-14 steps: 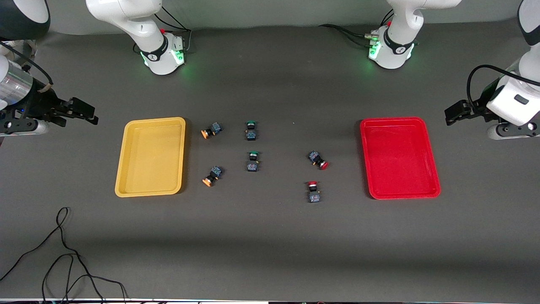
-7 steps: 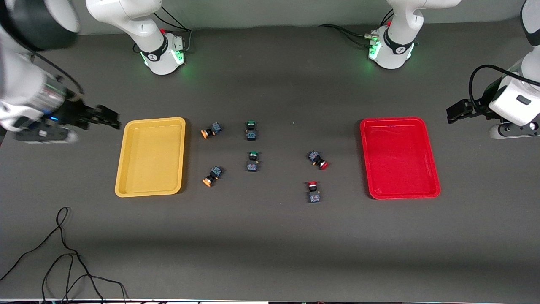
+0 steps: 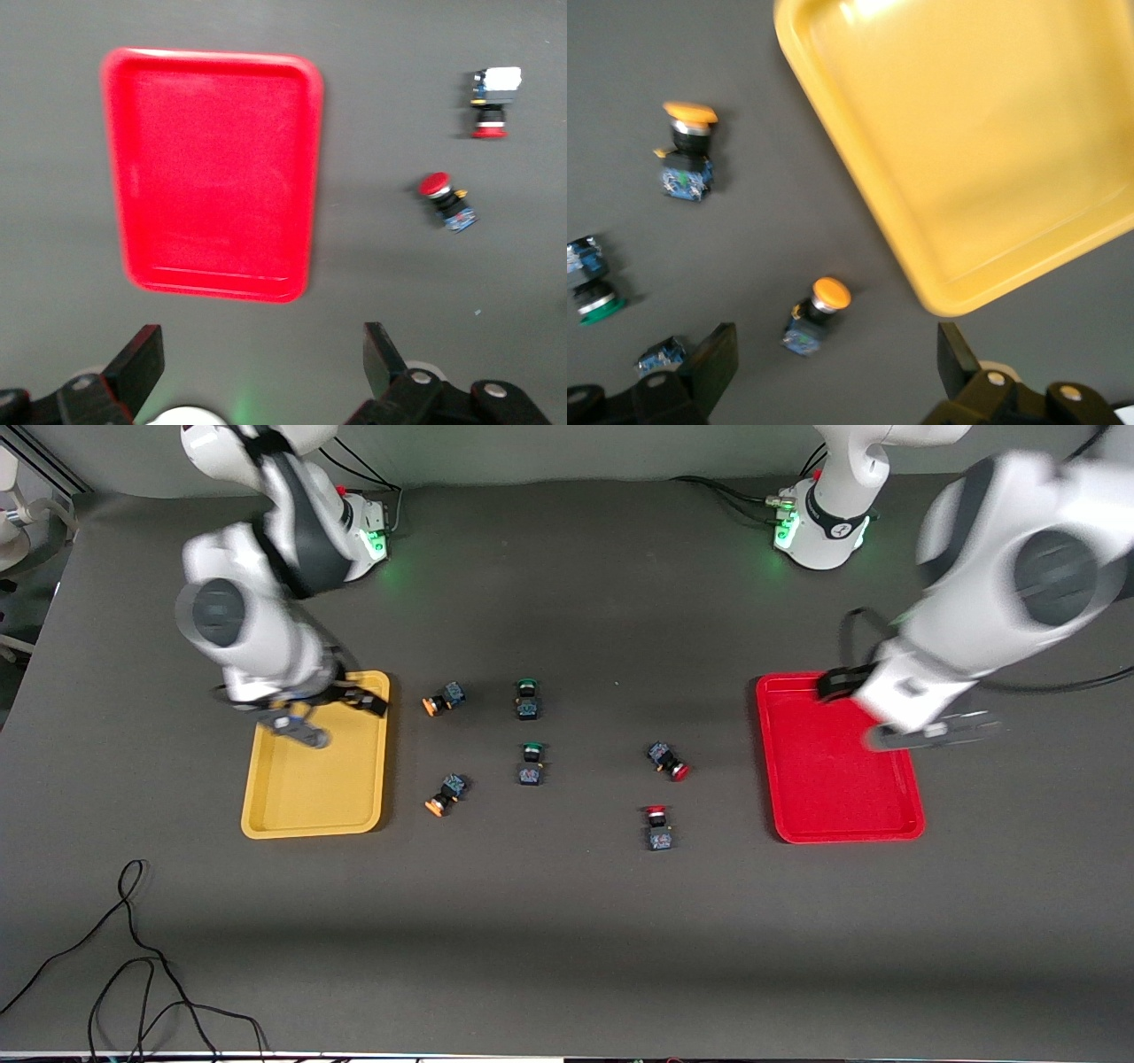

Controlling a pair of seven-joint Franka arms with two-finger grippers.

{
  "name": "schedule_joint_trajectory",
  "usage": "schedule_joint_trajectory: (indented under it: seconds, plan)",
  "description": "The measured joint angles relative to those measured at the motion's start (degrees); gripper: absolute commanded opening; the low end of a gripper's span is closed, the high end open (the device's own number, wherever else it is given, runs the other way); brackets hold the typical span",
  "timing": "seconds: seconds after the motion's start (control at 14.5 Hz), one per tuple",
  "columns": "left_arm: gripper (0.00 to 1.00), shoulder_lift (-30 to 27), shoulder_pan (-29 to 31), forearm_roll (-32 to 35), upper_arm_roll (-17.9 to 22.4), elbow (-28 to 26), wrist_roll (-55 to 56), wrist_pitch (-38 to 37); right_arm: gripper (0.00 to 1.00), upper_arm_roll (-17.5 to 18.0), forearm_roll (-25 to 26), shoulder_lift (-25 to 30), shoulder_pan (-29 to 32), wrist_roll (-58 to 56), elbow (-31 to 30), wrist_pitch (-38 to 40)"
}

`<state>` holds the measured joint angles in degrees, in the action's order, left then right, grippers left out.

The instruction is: Place red and yellow buttons in trays

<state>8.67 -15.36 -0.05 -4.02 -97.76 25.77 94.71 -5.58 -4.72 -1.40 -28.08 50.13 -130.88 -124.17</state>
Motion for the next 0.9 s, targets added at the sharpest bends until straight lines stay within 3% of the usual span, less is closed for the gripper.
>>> schedule_joint_trajectory:
  seconds: [0.21, 0.42, 0.62, 0.69, 0.76, 0.9]
  plan:
    - [0.99, 7.2, -6.1, -0.5, -0.2, -0.7, 11.1, 6.9, 1.00, 0.1, -4.3, -4.1, -5.4, 8.9, -9.4, -15.0]
    - [0.99, 13.0, -9.2, -6.1, -0.3, -3.5, 17.6, 17.0, 1.00, 0.1, -4.7, -11.0, -9.6, 16.1, -11.2, -24.7]
    - [0.98, 16.4, -9.6, -10.7, -0.2, -8.3, 19.5, 27.0, 1.00, 0.1, -4.8, -15.0, -10.8, 17.7, -11.2, -28.5]
    - [0.98, 17.4, -10.2, -11.1, -0.3, -9.3, 21.0, 29.5, 0.88, 0.0, -4.8, -16.0, -10.8, 17.7, -11.2, -29.5]
    - [0.98, 18.6, -10.7, -11.2, -0.3, -9.8, 22.9, 31.8, 0.63, 0.0, -4.9, -16.8, -10.8, 17.7, -11.2, -30.4]
    - [0.97, 21.0, -11.3, -11.4, -0.3, -9.8, 25.4, 35.3, 0.26, 0.0, -4.9, -17.2, -10.9, 17.7, -10.9, -31.2]
